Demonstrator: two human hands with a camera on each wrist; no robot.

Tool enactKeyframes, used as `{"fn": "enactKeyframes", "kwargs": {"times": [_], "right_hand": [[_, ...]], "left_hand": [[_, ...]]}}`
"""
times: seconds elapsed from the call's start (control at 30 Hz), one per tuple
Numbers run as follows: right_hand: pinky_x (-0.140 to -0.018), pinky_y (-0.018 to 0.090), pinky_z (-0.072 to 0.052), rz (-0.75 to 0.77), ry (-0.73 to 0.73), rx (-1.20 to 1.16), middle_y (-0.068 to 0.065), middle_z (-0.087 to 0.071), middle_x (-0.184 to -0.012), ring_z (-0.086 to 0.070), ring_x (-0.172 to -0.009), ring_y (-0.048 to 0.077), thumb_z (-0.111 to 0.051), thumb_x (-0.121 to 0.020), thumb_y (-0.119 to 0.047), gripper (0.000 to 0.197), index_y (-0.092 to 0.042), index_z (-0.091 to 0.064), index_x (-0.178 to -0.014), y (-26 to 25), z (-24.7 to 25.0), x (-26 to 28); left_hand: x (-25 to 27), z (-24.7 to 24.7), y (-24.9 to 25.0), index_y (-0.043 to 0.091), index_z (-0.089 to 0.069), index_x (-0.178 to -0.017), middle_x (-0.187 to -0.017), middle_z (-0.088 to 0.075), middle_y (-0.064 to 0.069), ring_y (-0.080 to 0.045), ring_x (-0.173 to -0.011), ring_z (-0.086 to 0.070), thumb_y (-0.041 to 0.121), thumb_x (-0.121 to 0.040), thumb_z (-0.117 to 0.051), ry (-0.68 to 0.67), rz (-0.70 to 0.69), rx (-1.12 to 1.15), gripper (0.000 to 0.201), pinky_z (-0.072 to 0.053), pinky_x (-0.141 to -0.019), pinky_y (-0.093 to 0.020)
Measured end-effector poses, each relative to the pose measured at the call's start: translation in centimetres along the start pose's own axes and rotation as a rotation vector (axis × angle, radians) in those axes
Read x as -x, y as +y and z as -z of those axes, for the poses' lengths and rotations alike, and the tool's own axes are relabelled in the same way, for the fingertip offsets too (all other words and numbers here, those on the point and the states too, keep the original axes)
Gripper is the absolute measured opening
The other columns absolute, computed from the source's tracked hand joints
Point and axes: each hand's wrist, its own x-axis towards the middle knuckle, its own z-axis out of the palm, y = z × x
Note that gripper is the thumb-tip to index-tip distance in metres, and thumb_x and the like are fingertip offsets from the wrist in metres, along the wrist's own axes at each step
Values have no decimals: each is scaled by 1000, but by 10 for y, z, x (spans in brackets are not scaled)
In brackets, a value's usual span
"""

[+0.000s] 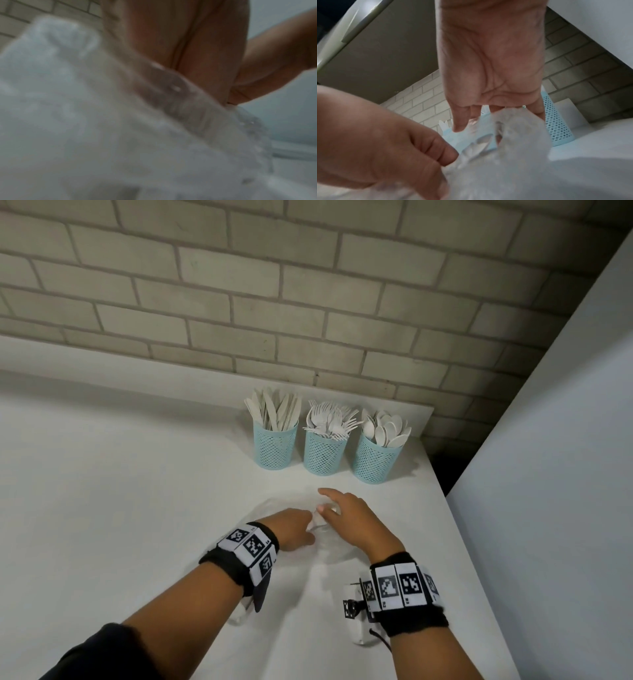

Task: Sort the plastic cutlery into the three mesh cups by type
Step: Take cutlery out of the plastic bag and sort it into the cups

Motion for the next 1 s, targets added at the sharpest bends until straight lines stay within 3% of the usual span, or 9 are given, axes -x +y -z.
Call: {"fn": "enactKeyframes", "kwargs": {"times": [0.2, 0.33, 0.4, 0.5, 0.67, 0.77, 0.83, 0.93, 1.0], "right_hand": [[-100, 32, -38, -42, 76, -93, 9, -54, -135, -50, -124, 25, -45, -97, -37, 45, -23, -41, -139, 2, 8, 2], [-100, 33, -39, -94, 77, -92, 10, -53, -136, -49, -125, 26, -53, -94, -31, 48, -21, -41, -139, 6, 8, 1], [-99, 33, -42, -127, 104, -106, 11, -55, -132, -52, -121, 26, -57, -92, -24, 46, -19, -45, -136, 9, 7, -1], [-95, 32, -45, -149, 190, -155, 10, -60, -125, -56, -115, 26, -60, -90, -22, 37, -16, -54, -126, 13, 5, -4], [-76, 25, -38, -152, 232, -95, 6, -68, -107, -58, -99, 25, -49, -95, -31, 23, -15, -64, -102, 16, 4, -8], [-72, 29, -39, -189, 227, -49, 9, -65, -89, -52, -82, 25, -41, -98, -35, 34, -18, -52, -70, 20, 6, -9], [-71, 30, -38, -217, 224, -19, 8, -59, -82, -50, -80, 25, -39, -98, -36, 42, -22, -41, -58, 23, 7, -8], [-71, 28, -36, -246, 197, 12, 8, -57, -81, -52, -82, 26, -41, -98, -33, 43, -23, -38, -56, 24, 6, -8], [-72, 28, -37, -267, 173, 8, 13, -63, -89, -57, -91, 30, -42, -97, -33, 38, -18, -45, -61, 26, 5, -7]], "left_hand": [[0, 7, -5, 9, -50, -123, -125, -57, -10, -26, -115, -53, 13, -90, -47, -75, -19, 102, 33, -40, -92, -29], [1, 6, -10, 10, -52, -124, -124, -57, -6, -24, -113, -54, 16, -89, -55, -56, -26, 143, 36, -37, -85, -23], [-1, 7, -15, 8, -59, -117, -114, -63, -7, -22, -99, -57, 18, -88, -58, -56, -38, 176, 31, -40, -77, -23], [-1, 8, -22, 3, -64, -105, -88, -59, -5, -16, -80, -49, 22, -87, -62, -56, -38, 249, 26, -35, -61, -18], [-3, 5, -28, 4, -62, -100, -88, -56, -3, -17, -80, -48, 27, -85, -67, -82, -45, 421, 28, -35, -73, -26], [-1, 9, -31, 15, -58, -81, -76, -53, 3, -13, -72, -46, 22, -86, -66, -122, -33, 584, 11, -35, -69, -23], [1, 12, -33, 16, -49, -68, -67, -46, 1, -10, -61, -43, 7, -87, -58, -136, -8, 731, 23, -35, -61, -20], [5, 17, -37, 12, -40, -62, -63, -42, -6, -9, -51, -51, -3, -83, -46, -163, -9, 1080, 26, -44, -56, -16], [6, 21, -41, 11, -48, -75, -68, -55, -7, -15, -64, -61, 6, -89, -46, -154, 10, 1229, 15, -50, -63, -22]]}}
